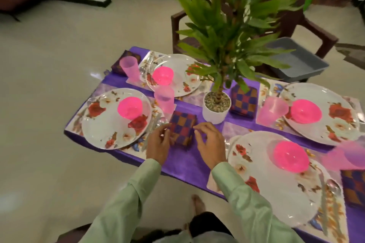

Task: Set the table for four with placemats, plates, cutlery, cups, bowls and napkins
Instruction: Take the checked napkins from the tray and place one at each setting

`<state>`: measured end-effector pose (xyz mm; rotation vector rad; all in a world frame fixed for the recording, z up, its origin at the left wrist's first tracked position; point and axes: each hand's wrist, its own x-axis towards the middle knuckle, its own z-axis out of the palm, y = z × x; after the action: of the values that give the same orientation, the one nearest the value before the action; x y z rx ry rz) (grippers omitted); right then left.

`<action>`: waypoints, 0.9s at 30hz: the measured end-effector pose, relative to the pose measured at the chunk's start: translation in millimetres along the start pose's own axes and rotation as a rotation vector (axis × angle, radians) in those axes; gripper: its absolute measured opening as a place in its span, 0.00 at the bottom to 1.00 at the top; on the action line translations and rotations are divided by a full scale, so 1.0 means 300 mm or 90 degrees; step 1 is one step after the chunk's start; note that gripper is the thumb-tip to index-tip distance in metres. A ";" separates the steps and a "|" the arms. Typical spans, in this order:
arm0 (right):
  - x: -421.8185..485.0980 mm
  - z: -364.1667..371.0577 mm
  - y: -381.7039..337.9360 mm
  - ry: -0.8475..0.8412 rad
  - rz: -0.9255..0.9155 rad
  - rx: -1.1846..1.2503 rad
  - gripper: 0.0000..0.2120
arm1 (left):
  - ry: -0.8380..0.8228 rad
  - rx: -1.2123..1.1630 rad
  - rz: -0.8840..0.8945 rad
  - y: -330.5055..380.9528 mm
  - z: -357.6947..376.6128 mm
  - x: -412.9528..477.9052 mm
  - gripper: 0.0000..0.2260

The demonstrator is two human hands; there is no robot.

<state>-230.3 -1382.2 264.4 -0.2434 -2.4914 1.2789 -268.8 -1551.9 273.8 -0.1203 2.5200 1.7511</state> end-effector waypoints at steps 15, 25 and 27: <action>0.246 0.302 -0.181 -0.027 0.024 0.000 0.07 | 0.025 0.076 0.002 -0.038 -0.293 0.321 0.09; 0.155 0.637 -0.244 0.156 0.210 -0.083 0.04 | -0.162 0.101 0.049 -0.313 -0.640 0.627 0.10; 0.073 0.696 -0.247 0.179 0.262 -0.133 0.05 | -0.170 0.130 0.055 -0.356 -0.742 0.662 0.10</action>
<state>-326.8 -1576.9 215.6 -0.9583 -2.3985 1.0281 -458.0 -1802.4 231.4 0.2209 2.5155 1.4136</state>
